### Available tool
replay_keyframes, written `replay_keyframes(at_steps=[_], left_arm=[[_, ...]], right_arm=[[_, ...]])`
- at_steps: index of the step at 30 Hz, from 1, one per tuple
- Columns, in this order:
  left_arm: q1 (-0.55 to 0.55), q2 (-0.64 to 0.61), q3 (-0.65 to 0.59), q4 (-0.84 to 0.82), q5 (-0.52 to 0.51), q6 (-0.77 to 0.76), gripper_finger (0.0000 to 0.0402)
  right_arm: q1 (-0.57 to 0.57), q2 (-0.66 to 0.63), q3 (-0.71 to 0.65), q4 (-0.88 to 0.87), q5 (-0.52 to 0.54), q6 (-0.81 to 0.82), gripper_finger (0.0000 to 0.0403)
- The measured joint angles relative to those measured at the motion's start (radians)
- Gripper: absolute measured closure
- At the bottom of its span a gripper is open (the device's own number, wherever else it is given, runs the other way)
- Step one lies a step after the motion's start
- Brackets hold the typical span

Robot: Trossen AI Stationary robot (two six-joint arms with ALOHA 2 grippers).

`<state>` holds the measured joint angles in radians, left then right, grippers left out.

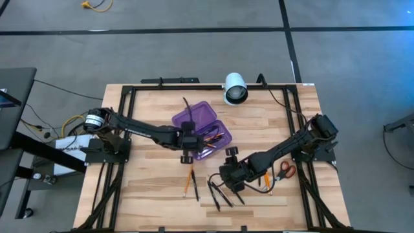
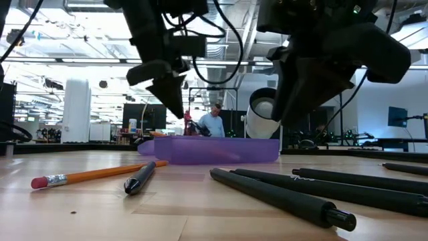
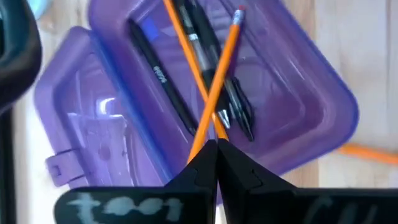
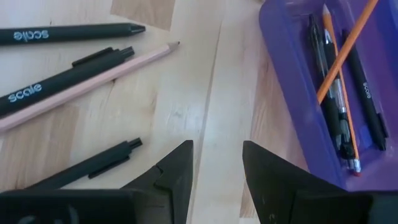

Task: Pick & place school supplies into a supply box
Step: Put the orange pencil into the purple supply box

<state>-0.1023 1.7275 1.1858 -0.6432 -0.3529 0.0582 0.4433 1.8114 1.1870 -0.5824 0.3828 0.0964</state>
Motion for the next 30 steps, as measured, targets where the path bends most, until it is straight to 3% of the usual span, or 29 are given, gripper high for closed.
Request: replay_keyframes(at_steps=[5,18,30], left_arm=[[0.04,0.018,0.0,0.053,0.111,0.141,0.0391],[0.101,0.078,0.005,0.056,0.143,0.219,0.0272],[0.116,0.126,0.005,0.057,0.146,0.2,0.0279]], right_arm=[[0.001,0.0,0.0,0.018,0.011,0.001,0.0269],[-0.001,0.0,-0.055,0.057,0.011,0.0,0.0269],[-0.004,0.0,-0.055,0.093,0.008,-0.01,0.0269]])
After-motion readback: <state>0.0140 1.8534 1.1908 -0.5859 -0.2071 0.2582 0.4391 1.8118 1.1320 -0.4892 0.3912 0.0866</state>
